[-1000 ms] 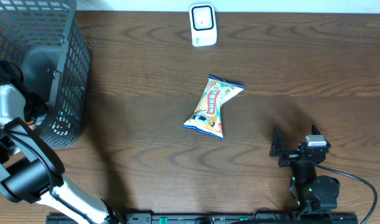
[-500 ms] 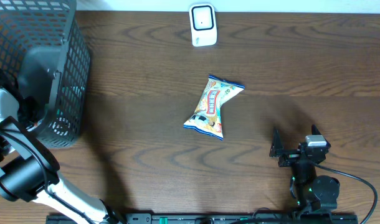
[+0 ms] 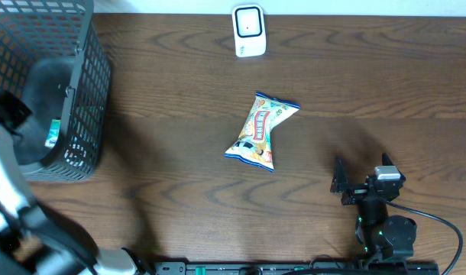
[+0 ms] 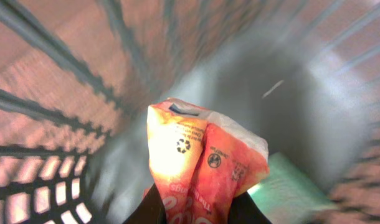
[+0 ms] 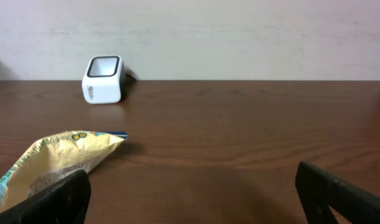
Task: Scan the item barcode
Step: 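Grasp the small orange tissue pack with the left gripper and lift, then place the orange pack on the table beside the yellow pack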
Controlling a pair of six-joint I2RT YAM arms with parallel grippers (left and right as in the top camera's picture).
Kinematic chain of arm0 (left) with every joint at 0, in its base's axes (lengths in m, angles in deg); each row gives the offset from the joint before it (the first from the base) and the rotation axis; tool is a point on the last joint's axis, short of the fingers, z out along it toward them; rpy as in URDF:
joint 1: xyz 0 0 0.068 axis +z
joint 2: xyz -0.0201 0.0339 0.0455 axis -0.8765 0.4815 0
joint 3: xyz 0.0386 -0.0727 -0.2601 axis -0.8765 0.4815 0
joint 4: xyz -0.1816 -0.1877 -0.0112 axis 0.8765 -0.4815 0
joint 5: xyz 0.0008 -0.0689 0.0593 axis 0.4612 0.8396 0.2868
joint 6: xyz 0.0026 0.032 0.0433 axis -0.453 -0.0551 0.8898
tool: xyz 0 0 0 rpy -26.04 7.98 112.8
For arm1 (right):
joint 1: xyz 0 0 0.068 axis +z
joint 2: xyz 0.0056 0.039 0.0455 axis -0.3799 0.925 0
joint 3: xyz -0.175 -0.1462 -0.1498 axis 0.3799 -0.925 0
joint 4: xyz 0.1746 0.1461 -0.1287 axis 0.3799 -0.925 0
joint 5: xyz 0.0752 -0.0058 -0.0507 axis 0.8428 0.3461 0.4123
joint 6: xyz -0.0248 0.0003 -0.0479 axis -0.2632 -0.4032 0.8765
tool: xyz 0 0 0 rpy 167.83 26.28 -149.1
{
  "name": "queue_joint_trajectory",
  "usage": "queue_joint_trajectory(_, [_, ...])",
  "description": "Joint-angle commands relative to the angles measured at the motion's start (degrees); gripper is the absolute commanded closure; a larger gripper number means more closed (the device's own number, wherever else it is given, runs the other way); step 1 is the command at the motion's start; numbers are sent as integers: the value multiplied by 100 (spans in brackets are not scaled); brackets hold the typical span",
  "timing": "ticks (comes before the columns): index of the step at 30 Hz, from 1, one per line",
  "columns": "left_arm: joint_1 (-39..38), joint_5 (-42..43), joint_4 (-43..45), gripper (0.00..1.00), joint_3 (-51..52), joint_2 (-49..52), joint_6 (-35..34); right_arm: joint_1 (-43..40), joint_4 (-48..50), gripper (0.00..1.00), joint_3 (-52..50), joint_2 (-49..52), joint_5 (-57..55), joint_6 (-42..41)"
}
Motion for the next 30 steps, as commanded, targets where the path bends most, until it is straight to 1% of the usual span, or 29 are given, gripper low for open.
queue_joint_trajectory(1, [-2, 568, 195, 92, -129, -920, -785, 17, -24, 1, -9, -26, -28, -59])
queue_joint_trajectory(3, [-2, 573, 317, 92, -129, -1368, -1355, 17, -22, 1, -9, -26, -28, -59])
queue_joint_trajectory(5, [-2, 748, 407, 92, -129, -1742, -1864, 17, -22, 1, -9, -26, -28, -59])
queue_joint_trajectory(8, [-79, 1644, 597, 92, -127, -2225, -2487, 17, -22, 1, -9, -26, -28, -59])
queue_joint_trajectory(11, [-417, 2518, 837, 92, -127, -2413, -2704, 17, -22, 1, -9, -26, -28, -59])
queue_joint_trajectory(13, [-835, 3008, 966, 92, -127, -2455, -2752, 17, -24, 1, -9, -26, -28, -59])
queue_joint_trajectory(14, [-1257, 3220, 997, 92, -127, -2452, -2747, 17, -22, 1, -9, -26, -28, -59])
queue_joint_trajectory(17, [-2087, 3222, 848, 92, -127, -2398, -2625, 17, -22, 1, -9, -24, -28, -59])
queue_joint_trajectory(24, [-4041, 3134, 691, 92, -87, -1928, -1746, 17, -24, 1, -9, -26, -28, -59])
queue_joint_trajectory(27, [-4800, 2522, 518, 92, -50, -1510, -1528, 17, -22, 1, -9, -24, -28, -59])
queue_joint_trajectory(30, [-5379, 1685, 275, 92, -50, -1023, -1513, 17, -24, 1, -9, -26, -28, -59])
